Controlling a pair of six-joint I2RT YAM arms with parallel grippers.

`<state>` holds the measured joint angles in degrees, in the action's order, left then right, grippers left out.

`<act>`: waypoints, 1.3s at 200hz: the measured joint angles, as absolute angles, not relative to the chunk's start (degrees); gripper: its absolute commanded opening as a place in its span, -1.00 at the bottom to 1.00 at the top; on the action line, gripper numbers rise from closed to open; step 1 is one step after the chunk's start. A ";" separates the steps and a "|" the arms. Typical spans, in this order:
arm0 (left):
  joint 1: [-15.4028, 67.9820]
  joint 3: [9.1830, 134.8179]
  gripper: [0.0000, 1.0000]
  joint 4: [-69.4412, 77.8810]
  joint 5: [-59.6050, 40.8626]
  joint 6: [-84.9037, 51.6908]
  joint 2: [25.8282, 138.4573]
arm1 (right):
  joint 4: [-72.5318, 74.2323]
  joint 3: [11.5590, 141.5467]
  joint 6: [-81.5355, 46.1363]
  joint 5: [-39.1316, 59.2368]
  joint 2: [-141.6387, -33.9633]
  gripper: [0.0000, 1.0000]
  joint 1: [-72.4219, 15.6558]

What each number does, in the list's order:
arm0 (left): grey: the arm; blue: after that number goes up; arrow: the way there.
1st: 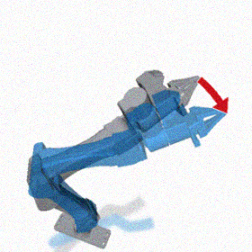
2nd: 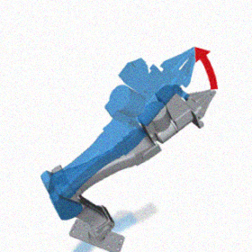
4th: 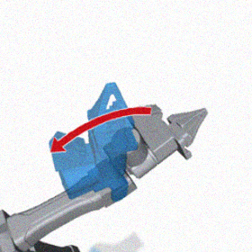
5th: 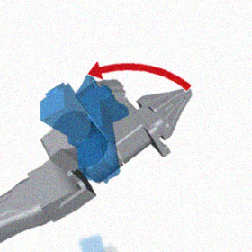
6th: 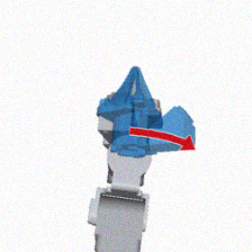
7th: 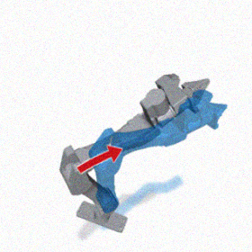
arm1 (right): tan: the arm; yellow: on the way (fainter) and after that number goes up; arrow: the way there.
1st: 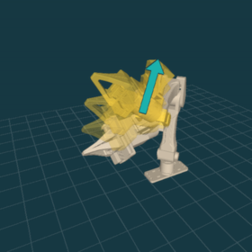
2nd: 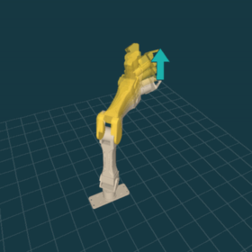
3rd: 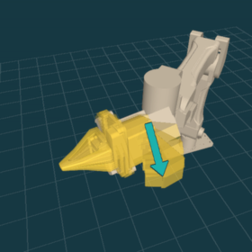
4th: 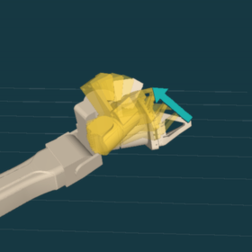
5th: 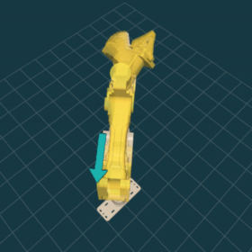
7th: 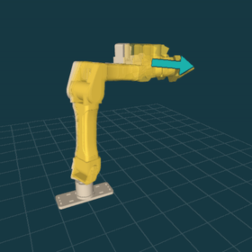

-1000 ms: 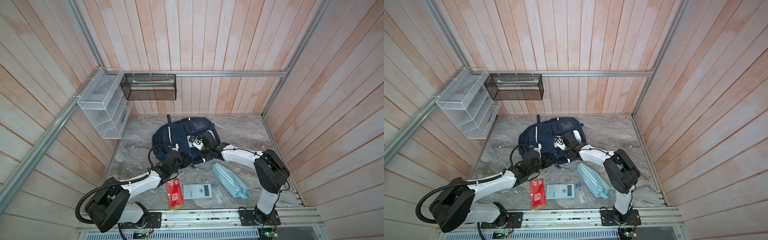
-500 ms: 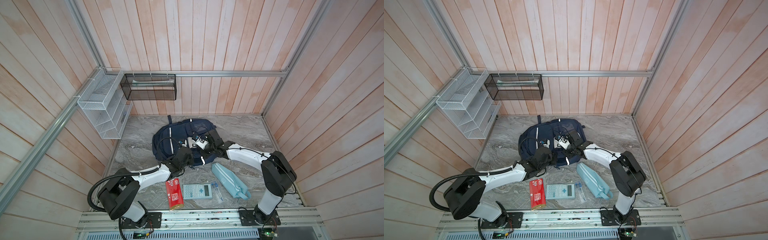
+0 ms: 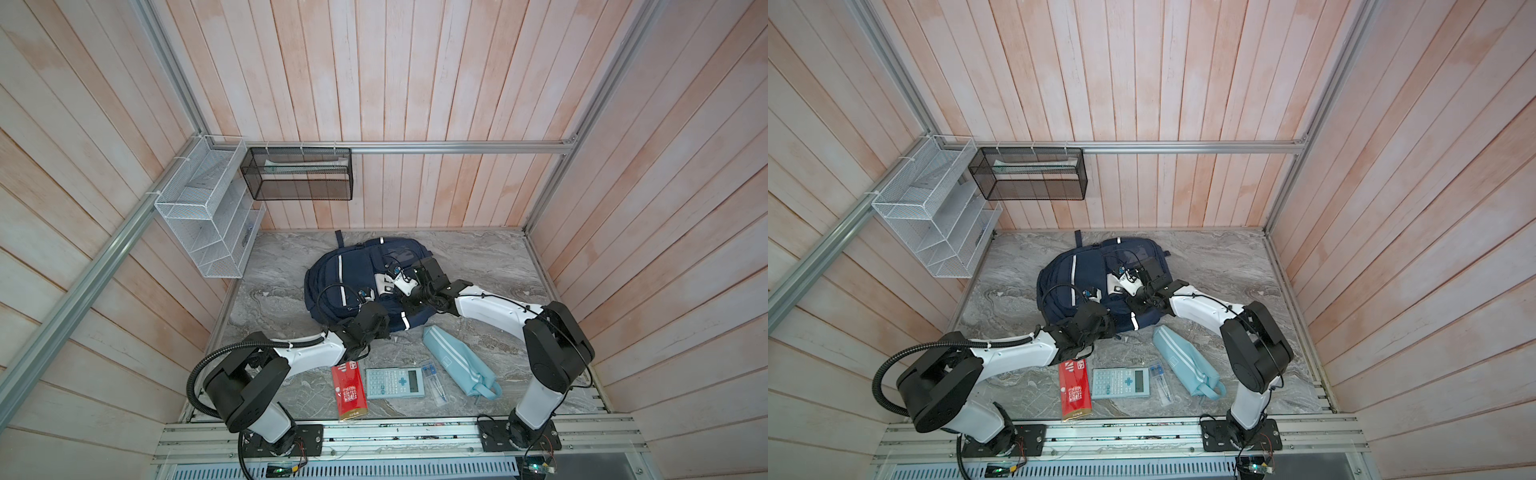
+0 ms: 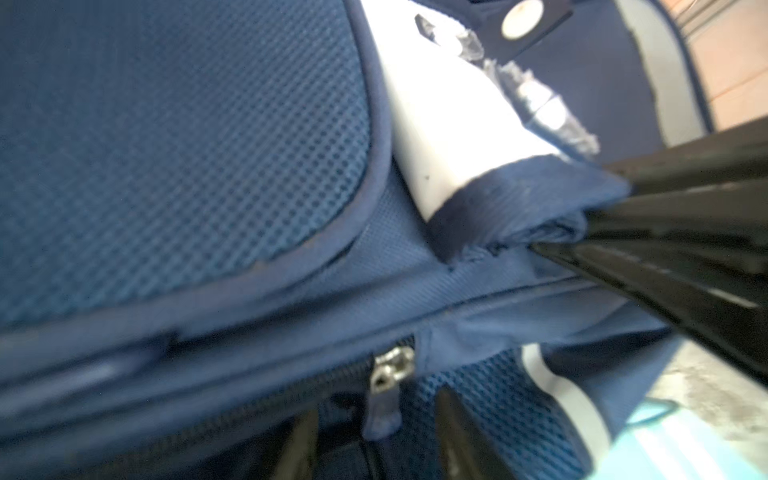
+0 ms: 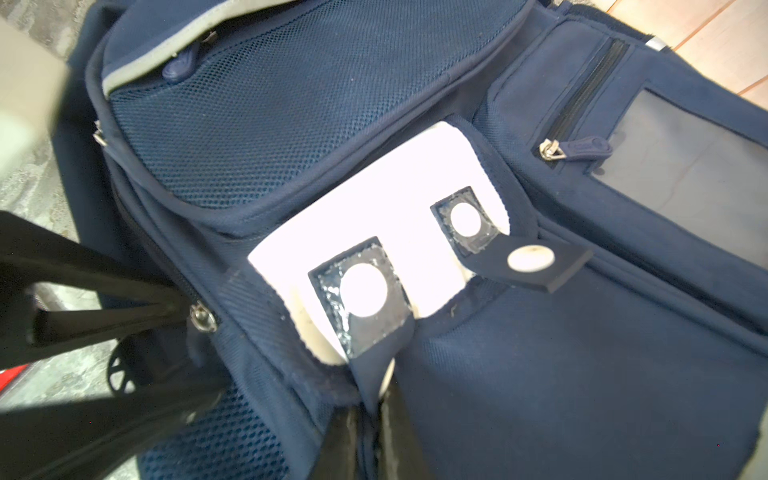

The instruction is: Pack the student bag

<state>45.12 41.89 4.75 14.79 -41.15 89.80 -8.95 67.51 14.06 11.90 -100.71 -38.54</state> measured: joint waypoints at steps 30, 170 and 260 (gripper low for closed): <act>45.01 42.30 -0.94 3.68 15.20 -40.29 89.17 | -6.87 65.23 13.72 11.40 -99.90 -1.00 -38.52; 27.79 37.54 -1.00 -6.59 2.70 -33.89 71.13 | -2.17 60.12 9.02 6.37 -95.74 0.25 -35.40; 31.31 40.29 -1.00 -9.28 -4.62 -36.21 70.30 | 5.04 62.33 11.46 5.04 -96.64 0.10 -52.82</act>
